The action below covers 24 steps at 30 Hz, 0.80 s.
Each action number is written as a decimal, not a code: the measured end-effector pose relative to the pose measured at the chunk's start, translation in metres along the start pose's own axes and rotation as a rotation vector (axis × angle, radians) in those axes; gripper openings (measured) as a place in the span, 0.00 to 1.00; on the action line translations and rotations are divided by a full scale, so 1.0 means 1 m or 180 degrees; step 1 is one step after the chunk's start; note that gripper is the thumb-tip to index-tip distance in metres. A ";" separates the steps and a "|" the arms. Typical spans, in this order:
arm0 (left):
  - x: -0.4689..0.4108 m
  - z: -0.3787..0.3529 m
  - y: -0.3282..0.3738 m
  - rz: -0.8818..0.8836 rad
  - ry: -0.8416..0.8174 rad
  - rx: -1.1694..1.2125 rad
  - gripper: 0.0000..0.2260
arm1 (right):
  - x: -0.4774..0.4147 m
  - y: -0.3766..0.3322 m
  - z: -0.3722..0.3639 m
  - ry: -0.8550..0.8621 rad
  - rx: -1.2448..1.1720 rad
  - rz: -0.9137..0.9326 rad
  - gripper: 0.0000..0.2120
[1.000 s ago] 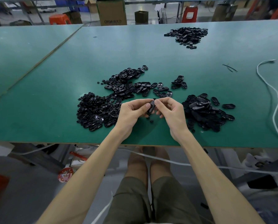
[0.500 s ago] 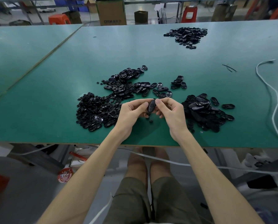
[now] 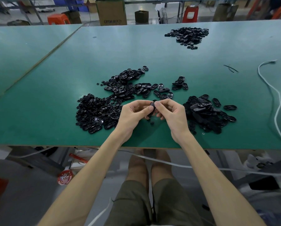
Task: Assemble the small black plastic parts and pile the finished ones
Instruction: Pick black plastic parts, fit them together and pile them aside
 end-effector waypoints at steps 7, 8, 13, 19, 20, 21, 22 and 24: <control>-0.002 -0.001 -0.002 0.0037 -0.0055 0.0018 0.11 | 0.000 -0.001 0.000 0.0009 -0.0036 0.0070 0.04; -0.002 -0.001 -0.002 0.0038 -0.0046 0.0019 0.11 | 0.000 -0.001 -0.001 0.0006 -0.0039 0.0073 0.04; -0.001 -0.001 -0.003 0.0045 0.0066 -0.0105 0.09 | 0.000 -0.001 -0.001 -0.0002 -0.0014 0.0046 0.04; -0.002 0.001 -0.003 0.0040 -0.0059 -0.0129 0.08 | 0.000 0.000 -0.001 0.0012 -0.0020 0.0034 0.05; -0.002 0.001 -0.003 0.0034 -0.0074 -0.0140 0.08 | 0.000 -0.001 -0.001 0.0018 -0.0020 0.0034 0.05; -0.002 0.001 -0.003 0.0036 -0.0087 -0.0151 0.08 | 0.000 -0.001 -0.001 0.0024 -0.0017 0.0036 0.05; -0.002 0.000 -0.003 0.0039 -0.0102 -0.0154 0.08 | 0.000 -0.001 -0.001 0.0026 -0.0011 0.0037 0.05; -0.002 0.000 -0.004 0.0049 -0.0133 -0.0140 0.08 | 0.001 -0.001 -0.001 0.0022 -0.0001 0.0038 0.05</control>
Point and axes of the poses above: each hand's wrist, its own x-axis away from the middle knuckle, its own z-axis out of the back of the hand, y = z × x, the point moved 2 cm from there along -x, towards the middle knuckle, and after that the axes turned 9 degrees about y, right-handed, at the moved point
